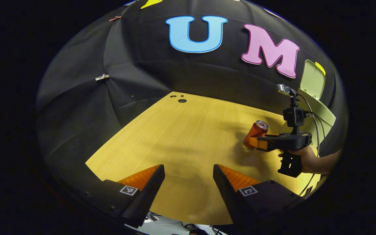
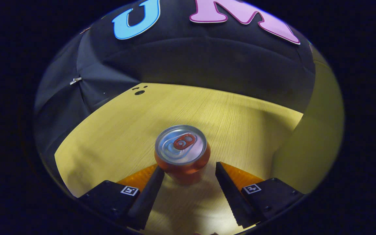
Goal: Press the lid of the desktop garbage bin to open it, pick up the crumpled paper on the desktop and throw it into the bin, then pick up the pop can on the desktop and drop it into the bin, and finally close the garbage bin lid.
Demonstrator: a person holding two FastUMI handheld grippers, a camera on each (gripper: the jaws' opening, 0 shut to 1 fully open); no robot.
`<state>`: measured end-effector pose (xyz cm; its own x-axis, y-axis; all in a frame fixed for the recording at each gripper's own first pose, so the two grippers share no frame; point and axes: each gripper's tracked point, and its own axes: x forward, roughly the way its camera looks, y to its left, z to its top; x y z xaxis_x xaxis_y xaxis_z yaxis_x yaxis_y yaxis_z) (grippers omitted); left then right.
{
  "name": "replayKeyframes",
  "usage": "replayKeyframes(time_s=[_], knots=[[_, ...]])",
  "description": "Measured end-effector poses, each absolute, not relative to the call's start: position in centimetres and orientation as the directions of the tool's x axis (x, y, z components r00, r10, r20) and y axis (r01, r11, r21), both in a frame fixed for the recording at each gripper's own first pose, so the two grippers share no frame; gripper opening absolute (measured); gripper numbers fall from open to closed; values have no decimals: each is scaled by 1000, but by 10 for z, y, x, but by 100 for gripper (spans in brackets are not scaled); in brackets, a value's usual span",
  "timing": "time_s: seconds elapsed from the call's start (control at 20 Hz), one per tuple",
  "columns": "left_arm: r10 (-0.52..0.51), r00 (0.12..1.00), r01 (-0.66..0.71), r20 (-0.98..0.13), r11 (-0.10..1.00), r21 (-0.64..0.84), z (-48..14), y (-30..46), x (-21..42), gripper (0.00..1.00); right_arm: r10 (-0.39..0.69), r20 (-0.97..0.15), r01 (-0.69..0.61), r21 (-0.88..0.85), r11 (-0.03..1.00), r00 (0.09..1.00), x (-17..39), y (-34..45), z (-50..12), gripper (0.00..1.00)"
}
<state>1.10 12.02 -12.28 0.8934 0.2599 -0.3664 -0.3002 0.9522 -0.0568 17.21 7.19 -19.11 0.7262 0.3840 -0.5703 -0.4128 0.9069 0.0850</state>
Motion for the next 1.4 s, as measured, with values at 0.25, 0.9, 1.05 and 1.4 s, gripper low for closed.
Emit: replayKeyframes(time_s=[0.25, 0.9, 1.05, 1.4], knots=[[260, 890, -300, -375, 953, -50, -123, 112, 18, 96, 409, -569, -442, 87, 893, 713, 175, 78, -196, 99], [238, 903, -265, -358, 964, -28, -118, 65, 23, 96, 517, -478, -571, 39, 820, 710, 154, 81, -144, 82], [209, 918, -231, -338, 973, -25, -116, 54, 19, 96, 539, -436, -589, 27, 808, 720, 141, 78, -111, 82], [168, 948, -169, -272, 985, 19, -106, 38, 0, 96, 549, -352, -574, 38, 818, 758, 104, 52, -23, 82]])
